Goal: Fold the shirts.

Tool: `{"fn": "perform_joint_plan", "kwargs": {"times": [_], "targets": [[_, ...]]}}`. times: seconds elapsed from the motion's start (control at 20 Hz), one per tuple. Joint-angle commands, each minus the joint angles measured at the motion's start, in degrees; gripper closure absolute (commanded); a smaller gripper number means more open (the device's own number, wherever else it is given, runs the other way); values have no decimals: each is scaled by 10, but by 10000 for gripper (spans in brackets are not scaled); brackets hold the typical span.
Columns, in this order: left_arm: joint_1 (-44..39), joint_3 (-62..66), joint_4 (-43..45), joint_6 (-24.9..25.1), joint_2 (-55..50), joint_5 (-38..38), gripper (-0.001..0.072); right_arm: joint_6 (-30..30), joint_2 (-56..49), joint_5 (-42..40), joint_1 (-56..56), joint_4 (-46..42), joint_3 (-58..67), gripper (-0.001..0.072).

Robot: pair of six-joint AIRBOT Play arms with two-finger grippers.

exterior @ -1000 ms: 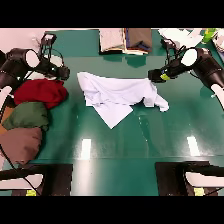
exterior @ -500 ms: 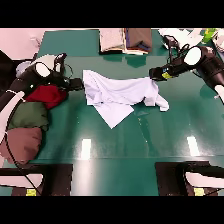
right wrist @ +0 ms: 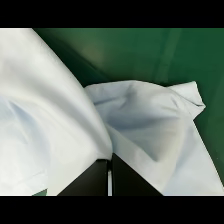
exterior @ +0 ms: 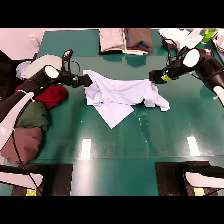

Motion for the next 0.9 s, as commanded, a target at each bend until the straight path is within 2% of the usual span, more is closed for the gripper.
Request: {"fn": "perform_joint_plan", "kwargs": {"times": [0.0,0.05,0.1,0.4,0.45,0.5,0.55,0.65,0.85], "targets": [[-4,3,-4,7,-11,29,440,3,0,2,1,0,-14,698],[-2,4,-4,7,-10,28,639,3,0,2,0,0,-14,698],[1,11,-2,7,-10,15,682,3,0,5,-1,0,-10,698],[24,132,57,8,15,-114,682,3,0,4,-58,0,46,698],[24,143,70,10,23,-125,682,0,0,4,-74,1,48,623],[24,149,72,12,31,-134,682,-4,0,12,-89,9,48,319],[24,149,73,12,36,-139,682,-4,0,28,-105,18,47,227],[24,149,84,12,37,-158,682,-32,0,73,-118,15,47,228],[24,149,103,12,37,-190,682,-38,0,147,-118,-7,8,228]]}}
